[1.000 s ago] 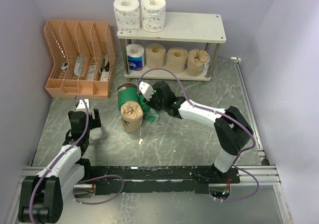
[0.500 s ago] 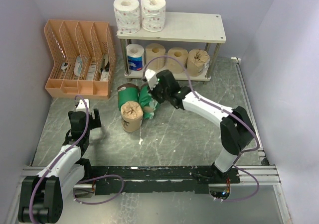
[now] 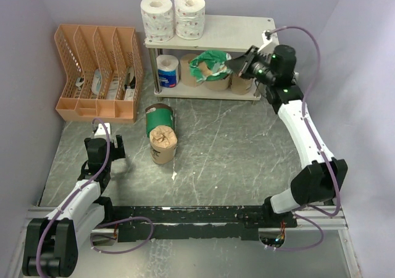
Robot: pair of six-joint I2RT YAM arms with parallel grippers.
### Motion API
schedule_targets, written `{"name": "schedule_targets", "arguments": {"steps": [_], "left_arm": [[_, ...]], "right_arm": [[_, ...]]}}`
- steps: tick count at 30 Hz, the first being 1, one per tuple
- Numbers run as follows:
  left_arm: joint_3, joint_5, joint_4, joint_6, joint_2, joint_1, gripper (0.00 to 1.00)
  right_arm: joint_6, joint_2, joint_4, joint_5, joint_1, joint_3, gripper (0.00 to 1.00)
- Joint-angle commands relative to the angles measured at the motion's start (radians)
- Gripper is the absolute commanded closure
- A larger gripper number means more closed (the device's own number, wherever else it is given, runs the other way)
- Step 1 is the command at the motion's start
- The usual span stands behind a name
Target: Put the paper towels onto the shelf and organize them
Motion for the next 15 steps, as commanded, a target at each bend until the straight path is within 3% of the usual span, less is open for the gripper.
{"name": "schedule_targets", "arguments": {"steps": [1,7,15], "left_arm": [[-0.003,-0.009,0.036,0.009,-0.008,-0.011,0.06],[-0.001,-0.01,0.027,0.008,-0.008,-0.014,0.06],[0.0,-0.009,0.028,0.009,-0.007,-0.015,0.06]], "right_arm": [[0.473,-0.063,0.338,-0.22,-0.058,0.009,1.0],[0.931,-0.017,0.674,-0.234,-0.099,0.02,1.0],[1.013,0.063,0.66,-0.069,-0.141,0.113,1.0]]}}
